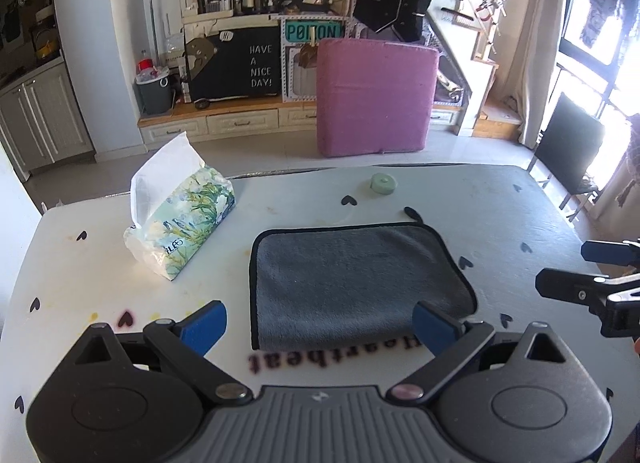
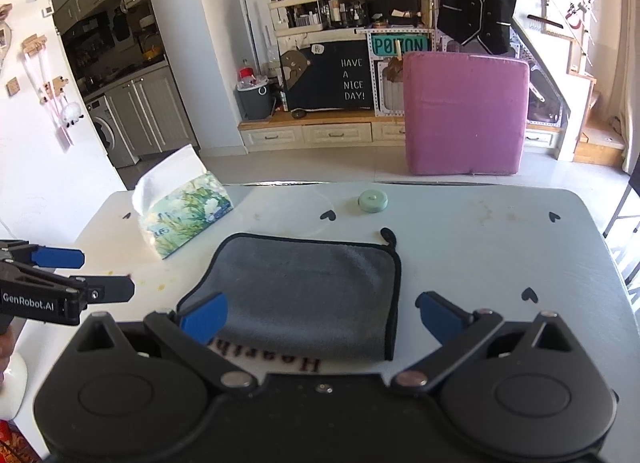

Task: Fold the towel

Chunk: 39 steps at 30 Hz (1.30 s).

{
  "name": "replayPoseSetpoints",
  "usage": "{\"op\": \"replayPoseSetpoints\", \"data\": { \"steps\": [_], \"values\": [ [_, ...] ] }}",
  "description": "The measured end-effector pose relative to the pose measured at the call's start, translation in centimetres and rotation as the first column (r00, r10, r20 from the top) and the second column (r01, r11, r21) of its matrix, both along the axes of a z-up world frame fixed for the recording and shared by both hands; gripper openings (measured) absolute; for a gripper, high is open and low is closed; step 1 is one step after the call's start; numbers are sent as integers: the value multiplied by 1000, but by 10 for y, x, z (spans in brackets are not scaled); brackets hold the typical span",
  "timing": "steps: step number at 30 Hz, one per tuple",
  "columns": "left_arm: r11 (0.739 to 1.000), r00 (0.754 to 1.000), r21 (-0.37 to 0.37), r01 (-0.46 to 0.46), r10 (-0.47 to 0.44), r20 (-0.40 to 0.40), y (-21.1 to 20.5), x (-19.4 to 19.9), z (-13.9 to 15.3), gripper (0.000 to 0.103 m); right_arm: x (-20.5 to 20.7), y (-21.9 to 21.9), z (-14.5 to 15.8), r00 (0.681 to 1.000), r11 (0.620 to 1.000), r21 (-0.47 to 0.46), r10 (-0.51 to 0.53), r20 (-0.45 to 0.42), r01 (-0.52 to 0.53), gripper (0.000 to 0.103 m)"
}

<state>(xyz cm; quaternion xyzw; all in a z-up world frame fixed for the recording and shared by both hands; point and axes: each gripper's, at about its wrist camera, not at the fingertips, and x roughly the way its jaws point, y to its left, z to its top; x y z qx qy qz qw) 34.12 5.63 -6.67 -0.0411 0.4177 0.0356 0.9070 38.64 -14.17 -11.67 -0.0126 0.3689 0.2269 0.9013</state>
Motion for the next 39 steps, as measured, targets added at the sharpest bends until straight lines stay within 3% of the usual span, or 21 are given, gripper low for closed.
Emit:
{"op": "replayPoseSetpoints", "data": {
  "steps": [21, 39],
  "values": [
    [998, 995, -40, 48, -44, 90, -24, -125, 41, 99, -123, -36, 40, 996, 999, 37, 14, 83, -17, 103],
    [992, 983, -66, 106, -95, 156, -46, -219, 55, 100, -218, -80, 64, 987, 996, 87, 17, 159, -31, 103]
  ]
}}
